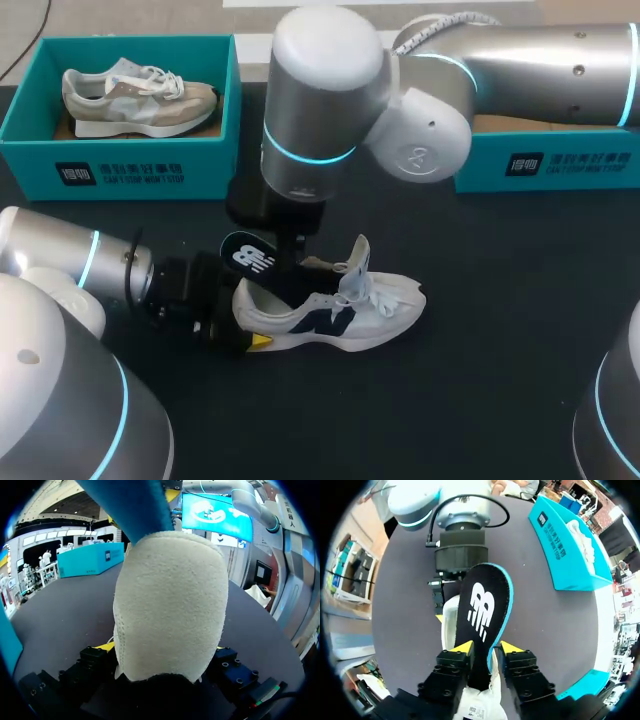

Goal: Take the shoe out of the shoebox, open the shoe tongue, remove and reinsert the insole, then place the shoe into the shoebox

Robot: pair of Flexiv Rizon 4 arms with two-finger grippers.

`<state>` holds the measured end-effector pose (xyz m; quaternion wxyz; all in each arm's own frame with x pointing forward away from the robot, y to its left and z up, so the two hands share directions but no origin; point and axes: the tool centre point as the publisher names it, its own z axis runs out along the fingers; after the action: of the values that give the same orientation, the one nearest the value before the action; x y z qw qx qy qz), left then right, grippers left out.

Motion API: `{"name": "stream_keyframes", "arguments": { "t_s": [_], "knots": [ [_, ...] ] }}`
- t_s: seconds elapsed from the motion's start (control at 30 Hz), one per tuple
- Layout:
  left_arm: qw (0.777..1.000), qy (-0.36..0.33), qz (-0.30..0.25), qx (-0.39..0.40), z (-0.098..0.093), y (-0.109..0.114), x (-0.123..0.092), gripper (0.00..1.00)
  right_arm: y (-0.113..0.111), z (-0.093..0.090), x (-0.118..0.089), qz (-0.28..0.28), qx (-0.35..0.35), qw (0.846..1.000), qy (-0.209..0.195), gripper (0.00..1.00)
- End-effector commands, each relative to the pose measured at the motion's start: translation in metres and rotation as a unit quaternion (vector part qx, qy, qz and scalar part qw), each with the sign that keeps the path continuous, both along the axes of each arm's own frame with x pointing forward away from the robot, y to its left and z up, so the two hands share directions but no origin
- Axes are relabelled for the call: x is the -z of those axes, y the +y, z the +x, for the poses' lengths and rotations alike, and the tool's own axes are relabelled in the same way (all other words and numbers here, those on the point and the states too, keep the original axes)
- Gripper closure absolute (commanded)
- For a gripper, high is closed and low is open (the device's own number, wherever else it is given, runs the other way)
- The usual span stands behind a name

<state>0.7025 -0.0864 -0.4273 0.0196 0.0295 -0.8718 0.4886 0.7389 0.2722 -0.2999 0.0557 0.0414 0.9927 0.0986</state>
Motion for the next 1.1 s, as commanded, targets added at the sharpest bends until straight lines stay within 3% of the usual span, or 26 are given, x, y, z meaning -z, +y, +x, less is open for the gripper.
{"name": "stream_keyframes", "arguments": {
  "t_s": [0.03, 0.53, 0.63, 0.67, 0.9, 1.1],
  "knots": [
    [1.000, 0.000, 0.002, -0.001, 0.002, -0.001, 0.005, 1.00, -0.014, 0.000, 0.013, 0.104, -0.023, 0.994, 0.036, 0.00],
    [1.000, 0.000, 0.002, -0.001, 0.002, -0.001, 0.005, 1.00, -0.014, 0.000, 0.012, 0.118, -0.022, 0.992, 0.042, 0.00],
    [1.000, 0.000, 0.002, -0.001, 0.002, -0.001, 0.005, 1.00, -0.007, 0.001, 0.008, 0.157, -0.036, 0.985, 0.068, 0.00],
    [1.000, 0.000, 0.002, -0.001, 0.002, -0.001, 0.005, 1.00, -0.005, 0.000, 0.008, 0.170, -0.039, 0.980, 0.101, 0.00],
    [1.000, 0.000, 0.002, -0.001, 0.002, -0.001, 0.005, 1.00, 0.001, -0.003, 0.001, 0.198, -0.049, 0.969, 0.143, 0.00],
    [1.000, 0.000, 0.002, -0.001, 0.002, -0.001, 0.005, 1.00, 0.003, -0.007, 0.007, 0.209, -0.047, 0.957, 0.195, 0.00]
  ]
}}
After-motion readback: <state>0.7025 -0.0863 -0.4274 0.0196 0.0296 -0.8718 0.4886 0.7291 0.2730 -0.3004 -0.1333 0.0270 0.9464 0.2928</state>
